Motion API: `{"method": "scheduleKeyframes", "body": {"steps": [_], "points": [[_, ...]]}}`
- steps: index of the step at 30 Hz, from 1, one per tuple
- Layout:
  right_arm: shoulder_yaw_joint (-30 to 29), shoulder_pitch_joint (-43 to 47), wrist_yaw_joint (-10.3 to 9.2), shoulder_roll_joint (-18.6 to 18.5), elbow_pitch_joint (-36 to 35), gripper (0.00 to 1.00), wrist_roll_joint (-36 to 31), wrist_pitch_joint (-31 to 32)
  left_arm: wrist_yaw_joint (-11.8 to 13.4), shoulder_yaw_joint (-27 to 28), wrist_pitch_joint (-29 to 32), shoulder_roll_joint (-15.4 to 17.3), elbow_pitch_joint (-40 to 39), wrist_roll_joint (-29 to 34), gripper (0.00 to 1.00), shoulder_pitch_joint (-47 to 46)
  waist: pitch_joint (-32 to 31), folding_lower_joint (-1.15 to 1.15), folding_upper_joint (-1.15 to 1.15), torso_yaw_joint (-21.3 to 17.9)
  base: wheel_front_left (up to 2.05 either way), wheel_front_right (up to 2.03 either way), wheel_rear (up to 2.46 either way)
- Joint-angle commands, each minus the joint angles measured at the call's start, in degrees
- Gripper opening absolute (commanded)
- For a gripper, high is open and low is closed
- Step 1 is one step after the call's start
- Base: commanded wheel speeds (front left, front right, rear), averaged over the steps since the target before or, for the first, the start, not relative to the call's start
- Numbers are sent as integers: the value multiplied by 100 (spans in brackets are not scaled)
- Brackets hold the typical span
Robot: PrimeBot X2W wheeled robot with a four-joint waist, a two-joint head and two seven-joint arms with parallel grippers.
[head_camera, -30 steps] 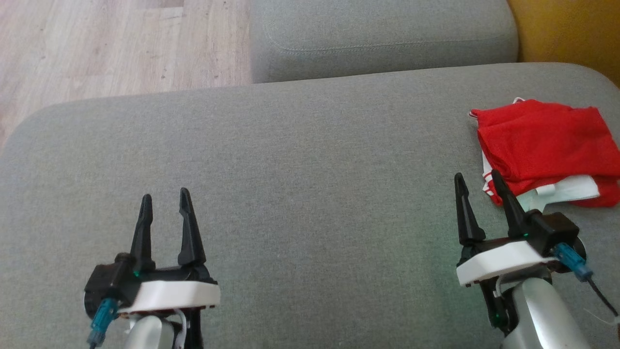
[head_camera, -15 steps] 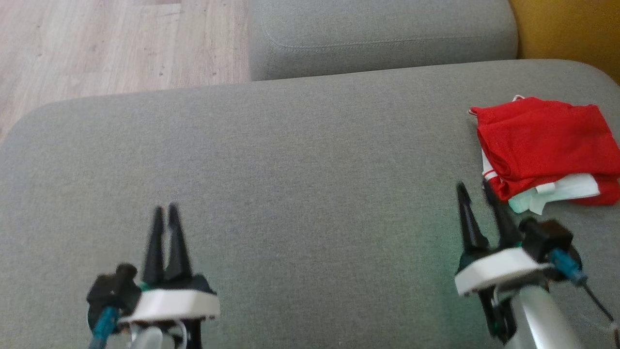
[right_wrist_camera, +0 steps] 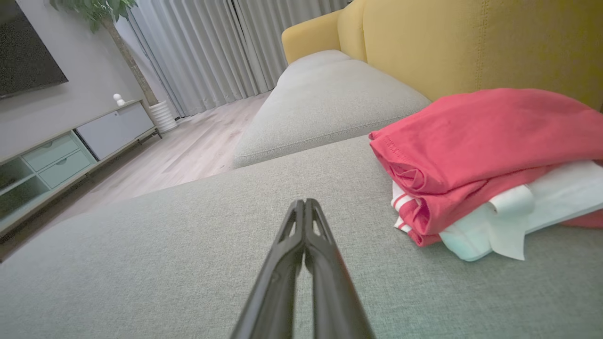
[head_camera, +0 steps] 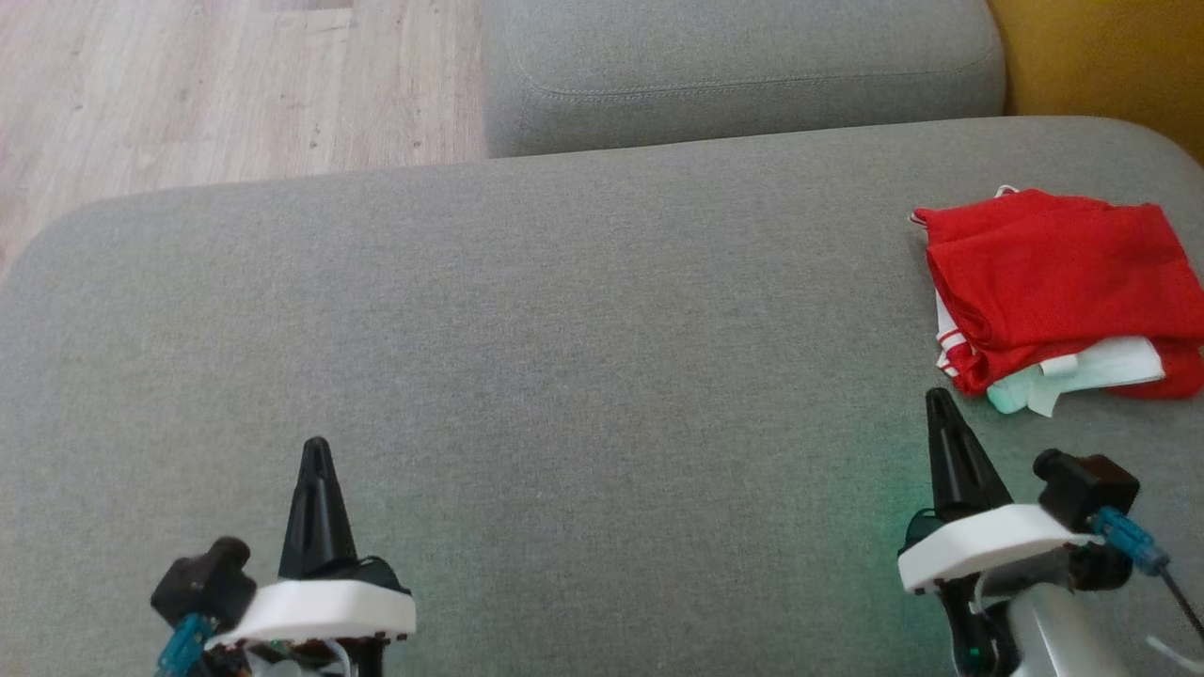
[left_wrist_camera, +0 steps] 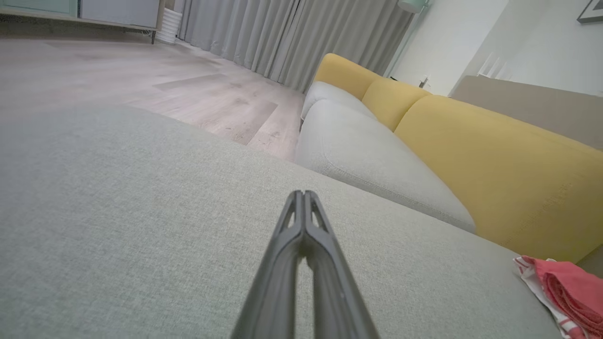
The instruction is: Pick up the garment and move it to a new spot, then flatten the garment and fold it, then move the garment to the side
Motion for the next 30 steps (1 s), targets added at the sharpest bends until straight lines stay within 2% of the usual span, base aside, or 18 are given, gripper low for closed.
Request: {"method": "scheduleKeyframes", "body": {"steps": [1, 30], "points": [[-39, -241, 0, 2, -225, 0, 194, 37, -42, 118, 28, 12, -164, -145, 0, -254, -1, 0, 0, 0, 0, 0, 0], [-290, -170, -1, 9, -457, 0, 2120, 515, -266, 474, 510, 27, -108, -1753, 0, -329, -17, 0, 0, 3, 0, 0, 0]]}}
